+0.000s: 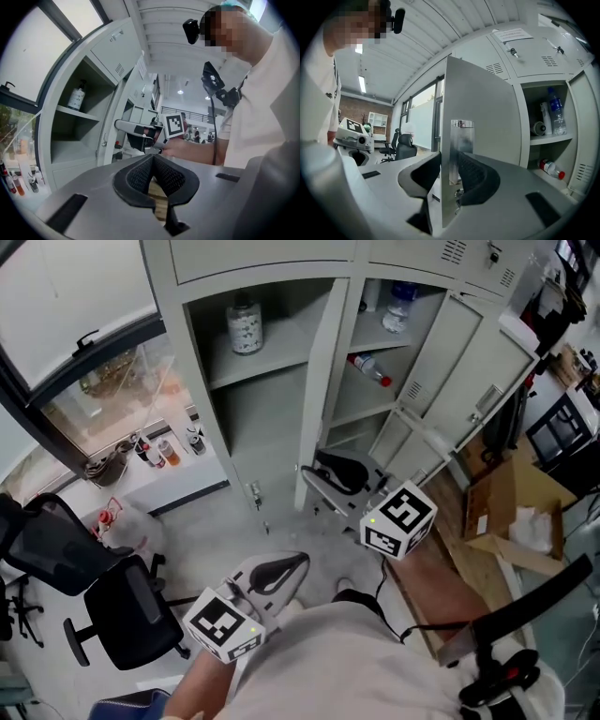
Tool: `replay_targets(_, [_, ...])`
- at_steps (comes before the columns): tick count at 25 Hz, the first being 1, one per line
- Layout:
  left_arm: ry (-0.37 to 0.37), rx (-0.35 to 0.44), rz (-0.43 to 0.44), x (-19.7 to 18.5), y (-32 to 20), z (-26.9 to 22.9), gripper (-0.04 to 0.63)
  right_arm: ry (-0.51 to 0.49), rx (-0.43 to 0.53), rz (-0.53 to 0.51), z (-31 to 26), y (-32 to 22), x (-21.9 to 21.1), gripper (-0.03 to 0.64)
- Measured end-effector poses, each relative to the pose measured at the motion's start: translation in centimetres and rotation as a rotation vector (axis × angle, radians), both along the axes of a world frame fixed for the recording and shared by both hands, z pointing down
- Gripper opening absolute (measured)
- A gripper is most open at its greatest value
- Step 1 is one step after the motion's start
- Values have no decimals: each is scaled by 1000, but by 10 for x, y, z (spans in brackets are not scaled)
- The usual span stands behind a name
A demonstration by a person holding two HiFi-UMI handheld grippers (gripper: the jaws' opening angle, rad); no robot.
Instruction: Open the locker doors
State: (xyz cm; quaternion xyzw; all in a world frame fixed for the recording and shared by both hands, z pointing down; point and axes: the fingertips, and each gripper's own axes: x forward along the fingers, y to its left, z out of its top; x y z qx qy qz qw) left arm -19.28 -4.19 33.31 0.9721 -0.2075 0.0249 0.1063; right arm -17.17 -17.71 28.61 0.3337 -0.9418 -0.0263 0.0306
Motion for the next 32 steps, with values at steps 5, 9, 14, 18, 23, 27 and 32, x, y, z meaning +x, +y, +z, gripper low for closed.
replay_targets(5, [-6, 3, 60, 21, -1, -1, 11, 0, -6, -12, 0, 9, 26, 109])
replay_targets(9, [-13, -6, 91, 33, -3, 2, 11, 8, 2, -1, 0, 15, 48, 110])
replay_targets(14, [-16, -13, 131, 56, -4, 3, 11, 11, 8, 21, 0, 22, 78, 104])
replay_targets(18, [-21, -18, 155, 75, -6, 4, 11, 21, 22, 47, 0, 25, 102, 81])
replay_targets(23, [-25, -16, 166, 98, -11, 2, 11, 26, 20, 27, 0, 24, 124, 75])
replay_targets(27, [-27, -14, 157, 116, -18, 0, 11, 28, 20, 6, 0, 22, 141, 69])
replay_targets(32, [-26, -17, 147, 144, -27, -3, 11, 21, 12, -25, 0, 17, 164, 66])
